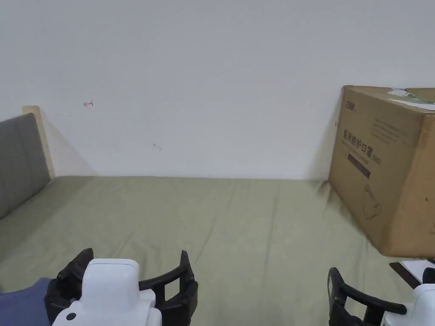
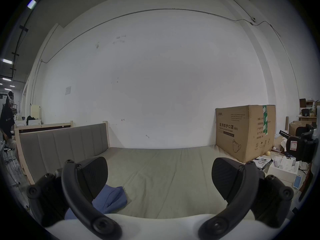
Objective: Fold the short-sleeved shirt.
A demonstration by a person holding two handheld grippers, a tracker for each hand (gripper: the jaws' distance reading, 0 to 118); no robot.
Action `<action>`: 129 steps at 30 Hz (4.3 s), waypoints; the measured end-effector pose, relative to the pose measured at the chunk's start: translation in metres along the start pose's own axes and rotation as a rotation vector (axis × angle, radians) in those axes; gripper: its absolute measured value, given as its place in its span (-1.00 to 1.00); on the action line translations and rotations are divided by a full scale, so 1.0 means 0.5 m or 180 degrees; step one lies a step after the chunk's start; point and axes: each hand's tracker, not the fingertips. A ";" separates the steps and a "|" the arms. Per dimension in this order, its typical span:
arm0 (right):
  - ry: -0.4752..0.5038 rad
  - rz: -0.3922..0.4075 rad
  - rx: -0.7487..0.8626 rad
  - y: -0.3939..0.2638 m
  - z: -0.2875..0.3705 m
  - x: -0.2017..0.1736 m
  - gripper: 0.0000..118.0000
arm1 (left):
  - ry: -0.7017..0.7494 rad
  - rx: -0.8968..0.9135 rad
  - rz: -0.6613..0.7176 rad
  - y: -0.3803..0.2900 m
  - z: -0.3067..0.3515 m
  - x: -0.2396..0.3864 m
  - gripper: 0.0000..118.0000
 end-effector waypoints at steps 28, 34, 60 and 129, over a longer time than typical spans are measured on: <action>-0.0302 -0.5374 -0.1525 -0.219 -0.044 0.192 1.00 | 0.0225 0.0262 -0.4538 -0.121 -0.040 0.133 0.98; -0.0273 -0.2965 -0.0796 -0.088 -0.027 0.170 1.00 | -0.0200 -0.0572 -0.1780 -0.021 -0.069 0.090 0.98; -0.0181 0.0110 0.0096 -0.022 0.007 0.013 1.00 | 0.0125 0.0061 0.0010 -0.026 -0.015 -0.002 0.99; 0.1016 -0.0126 -0.0160 -0.023 -0.065 -0.281 -1.00 | 0.1284 -0.0319 -0.0342 -0.017 0.150 -0.293 -1.00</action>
